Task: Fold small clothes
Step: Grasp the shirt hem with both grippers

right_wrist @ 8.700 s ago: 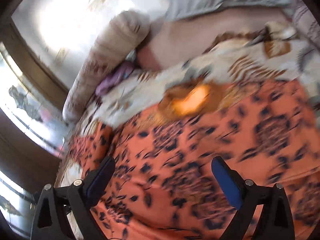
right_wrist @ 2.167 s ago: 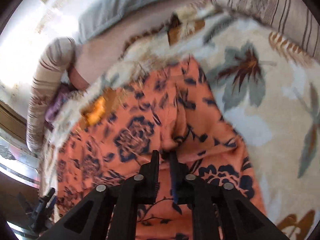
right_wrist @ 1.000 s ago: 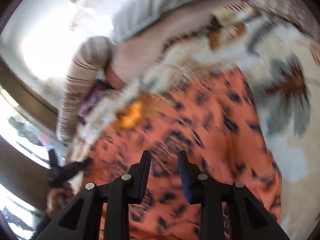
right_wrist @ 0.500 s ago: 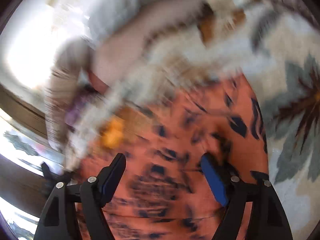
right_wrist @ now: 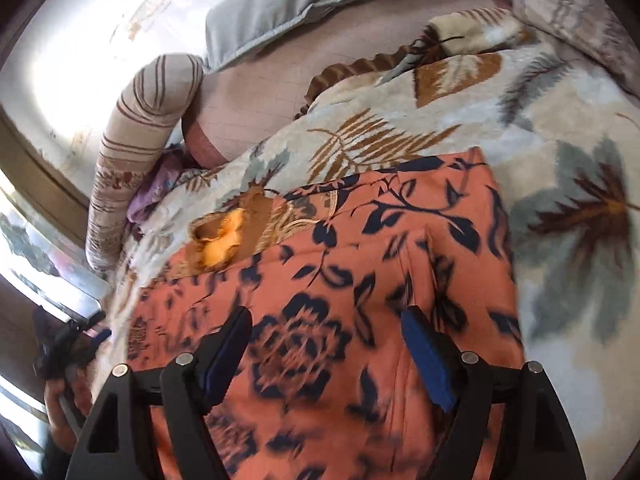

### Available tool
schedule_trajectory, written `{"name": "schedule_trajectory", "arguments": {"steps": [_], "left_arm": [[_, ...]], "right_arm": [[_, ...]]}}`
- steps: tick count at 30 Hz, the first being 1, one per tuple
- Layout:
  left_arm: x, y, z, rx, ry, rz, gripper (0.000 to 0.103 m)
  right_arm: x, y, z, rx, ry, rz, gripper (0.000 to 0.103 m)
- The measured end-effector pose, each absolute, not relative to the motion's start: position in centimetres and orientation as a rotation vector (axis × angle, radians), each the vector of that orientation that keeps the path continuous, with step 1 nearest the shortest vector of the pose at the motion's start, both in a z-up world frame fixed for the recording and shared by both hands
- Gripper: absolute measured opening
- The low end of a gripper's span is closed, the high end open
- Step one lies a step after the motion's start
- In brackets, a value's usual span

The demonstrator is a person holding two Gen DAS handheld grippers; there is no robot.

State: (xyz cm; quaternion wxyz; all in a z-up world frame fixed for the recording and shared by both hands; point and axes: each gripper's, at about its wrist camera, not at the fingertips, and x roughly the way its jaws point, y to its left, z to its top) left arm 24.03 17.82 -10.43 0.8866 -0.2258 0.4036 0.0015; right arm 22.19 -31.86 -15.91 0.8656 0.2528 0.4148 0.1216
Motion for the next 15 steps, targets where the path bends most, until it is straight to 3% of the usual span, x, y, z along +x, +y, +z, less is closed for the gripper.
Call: {"name": "schedule_trajectory", "arguments": {"steps": [6, 15], "left_arm": [[12.1, 16.6, -8.2, -0.349, 0.865, -0.115, 0.078], [-1.0, 17.2, -13.7, -0.412, 1.062, -0.156, 0.078]], "right_arm": [[12.7, -35.3, -13.2, 0.599, 0.901, 0.260, 0.080], [-1.2, -41.2, -17.6, 0.666, 1.196, 0.233, 0.080]]}}
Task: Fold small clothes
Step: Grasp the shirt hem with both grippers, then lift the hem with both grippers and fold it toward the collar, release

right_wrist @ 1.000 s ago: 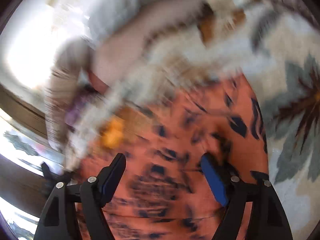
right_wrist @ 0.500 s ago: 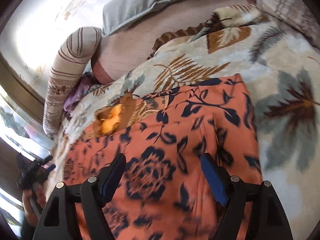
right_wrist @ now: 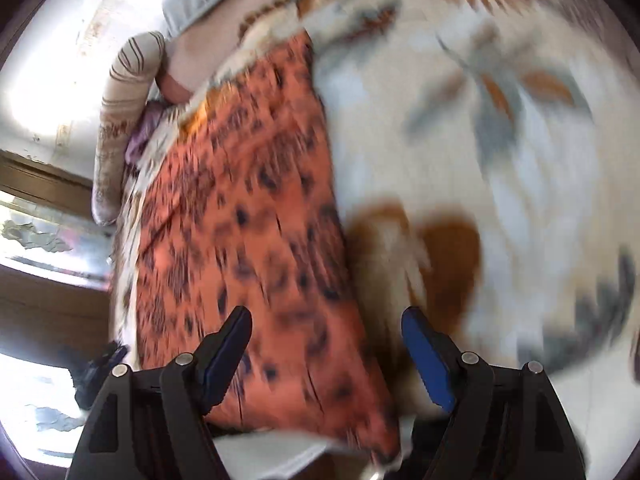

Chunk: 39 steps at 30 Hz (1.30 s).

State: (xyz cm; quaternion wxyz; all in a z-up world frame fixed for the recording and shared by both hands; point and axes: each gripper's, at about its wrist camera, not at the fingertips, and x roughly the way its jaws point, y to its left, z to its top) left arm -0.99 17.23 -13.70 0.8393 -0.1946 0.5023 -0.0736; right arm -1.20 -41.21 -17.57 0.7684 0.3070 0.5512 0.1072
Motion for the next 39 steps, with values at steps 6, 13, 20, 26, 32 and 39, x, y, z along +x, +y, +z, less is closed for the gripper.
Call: {"name": "schedule_trajectory", "arguments": {"steps": [6, 13, 20, 26, 32, 39], "left_arm": [[-3.2, 17.6, -16.2, -0.509, 1.147, -0.142, 0.078], [-5.0, 17.1, -16.4, -0.523, 1.154, -0.161, 0.078], [-4.6, 16.5, -16.8, -0.407, 1.210, -0.124, 0.011], [-4.6, 15.7, -16.4, -0.338, 1.196, -0.107, 0.043], [-4.1, 14.8, -16.6, -0.303, 1.185, -0.120, 0.017], [-4.5, 15.8, -13.1, -0.375, 1.099, -0.190, 0.007]], "right_arm": [[-3.7, -41.1, -20.0, 0.721, 1.213, 0.291, 0.080], [-4.2, -39.9, -20.1, 0.675, 1.234, 0.334, 0.058], [-3.9, -39.2, -20.0, 0.628, 1.247, 0.337, 0.048], [-4.1, -38.8, -19.7, 0.588, 1.252, 0.298, 0.053], [-3.7, -38.1, -20.0, 0.553, 1.278, 0.329, 0.040], [-4.3, -38.9, -16.9, 0.632, 1.194, 0.381, 0.010]]}}
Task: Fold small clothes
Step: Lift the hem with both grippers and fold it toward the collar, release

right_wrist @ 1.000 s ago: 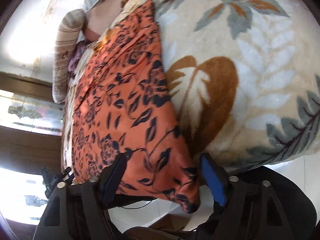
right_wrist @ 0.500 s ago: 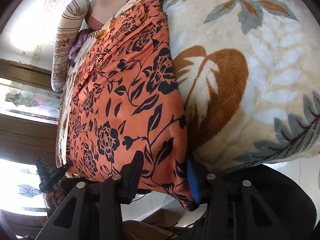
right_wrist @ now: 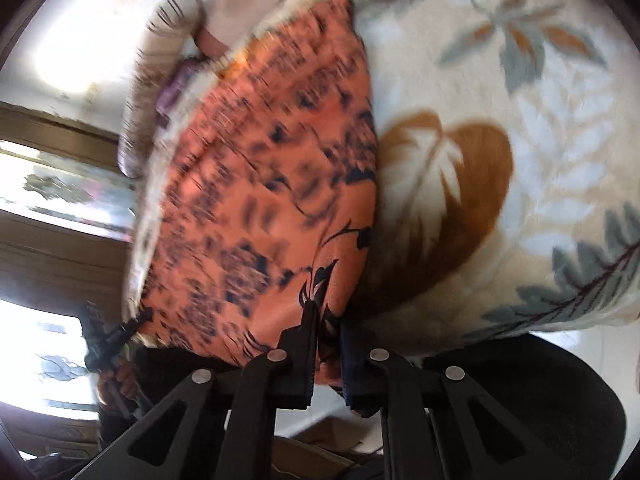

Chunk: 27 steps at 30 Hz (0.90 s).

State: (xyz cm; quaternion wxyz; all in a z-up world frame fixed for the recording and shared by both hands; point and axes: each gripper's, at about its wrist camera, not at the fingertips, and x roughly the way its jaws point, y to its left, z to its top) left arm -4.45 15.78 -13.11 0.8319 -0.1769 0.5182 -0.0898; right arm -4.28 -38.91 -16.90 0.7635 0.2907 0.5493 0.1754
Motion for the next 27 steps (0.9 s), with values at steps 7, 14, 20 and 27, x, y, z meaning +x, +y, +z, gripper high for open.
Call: {"name": "schedule_trajectory", "arguments": {"steps": [7, 14, 20, 27], "left_arm": [[-3.3, 16.1, -16.7, -0.384, 1.217, -0.121, 0.016], [-3.1, 15.4, -16.4, -0.392, 1.186, -0.158, 0.042], [-3.4, 16.3, -13.5, -0.446, 1.092, -0.205, 0.005], [-2.1, 16.5, -16.5, -0.448, 1.205, -0.150, 0.006]], "right_arm": [[-3.6, -39.6, -20.0, 0.687, 1.281, 0.354, 0.017], [-3.5, -39.1, -20.5, 0.662, 1.290, 0.349, 0.045], [-3.6, -38.3, -17.9, 0.691, 1.214, 0.404, 0.010], [-2.7, -38.9, -20.1, 0.738, 1.260, 0.393, 0.010]]}}
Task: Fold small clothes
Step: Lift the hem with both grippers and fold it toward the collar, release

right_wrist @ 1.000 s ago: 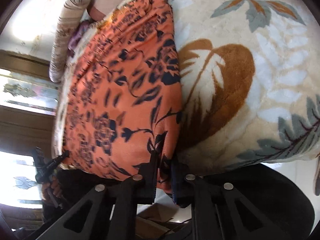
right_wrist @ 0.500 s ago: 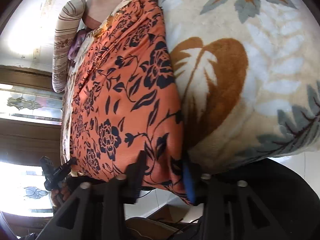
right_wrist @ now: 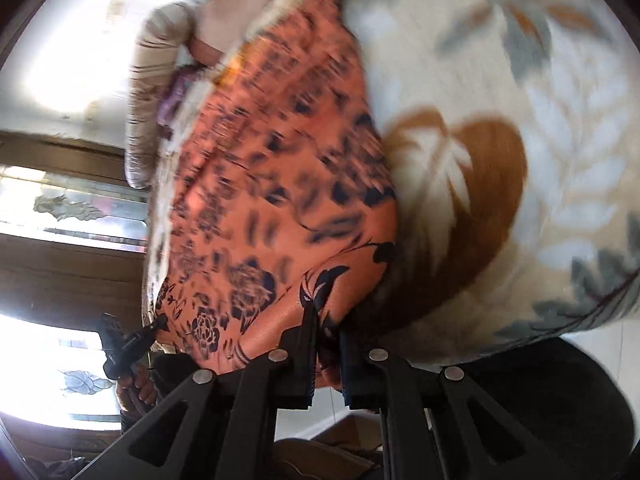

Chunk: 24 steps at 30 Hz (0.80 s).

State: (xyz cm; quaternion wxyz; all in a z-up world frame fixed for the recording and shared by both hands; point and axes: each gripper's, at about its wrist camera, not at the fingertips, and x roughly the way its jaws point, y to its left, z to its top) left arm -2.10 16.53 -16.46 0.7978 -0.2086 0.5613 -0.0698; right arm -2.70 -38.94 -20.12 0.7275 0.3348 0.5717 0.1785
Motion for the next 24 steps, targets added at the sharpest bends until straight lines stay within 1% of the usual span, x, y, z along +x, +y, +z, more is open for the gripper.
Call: {"name": "schedule_trajectory", "arguments": {"steps": [3, 7, 10, 13, 15, 16, 17, 18, 19, 20, 21, 23, 24], "left_arm": [[-2.1, 16.2, -15.3, -0.449, 1.167, -0.186, 0.006], [0.5, 15.5, -10.0, -0.426, 1.041, -0.272, 0.006], [5.2, 14.8, -6.0, -0.428, 0.941, -0.316, 0.006], [12.1, 14.2, -3.2, -0.419, 0.862, -0.315, 0.006], [16.3, 13.7, -2.4, -0.397, 0.833, -0.292, 0.007], [19.0, 13.2, -2.4, -0.390, 0.815, -0.269, 0.007], [21.1, 12.7, -2.9, -0.370, 0.807, -0.255, 0.013], [23.6, 12.1, -4.0, -0.347, 0.814, -0.224, 0.028], [25.3, 12.0, -5.4, -0.341, 0.839, -0.172, 0.044], [27.4, 11.7, -7.4, -0.315, 0.890, -0.105, 0.076], [29.0, 11.7, -9.3, -0.293, 0.933, -0.062, 0.078], [30.0, 12.2, -11.4, -0.276, 0.977, -0.011, 0.078], [29.7, 12.7, -11.6, -0.289, 0.986, -0.001, 0.078]], "right_arm": [[-2.3, -39.0, -19.9, 0.767, 1.239, 0.420, 0.010], [0.1, -39.6, -16.4, 0.764, 1.149, 0.477, 0.010], [4.6, -40.5, -12.6, 0.799, 1.017, 0.519, 0.010], [10.4, -41.9, -9.8, 0.823, 0.893, 0.506, 0.010], [15.3, -43.2, -9.5, 0.878, 0.837, 0.464, 0.010], [17.0, -43.6, -9.8, 0.888, 0.831, 0.442, 0.011], [19.5, -44.0, -10.7, 0.892, 0.842, 0.399, 0.014], [21.4, -44.1, -11.9, 0.904, 0.863, 0.380, 0.016], [23.2, -44.2, -13.6, 0.920, 0.888, 0.371, 0.039], [24.6, -44.2, -15.3, 0.910, 0.922, 0.344, 0.083], [25.3, -44.5, -16.9, 0.895, 0.942, 0.249, 0.089], [24.4, -45.0, -18.3, 0.921, 0.893, 0.163, 0.088], [23.2, -45.1, -18.5, 0.952, 0.854, 0.159, 0.088]]}}
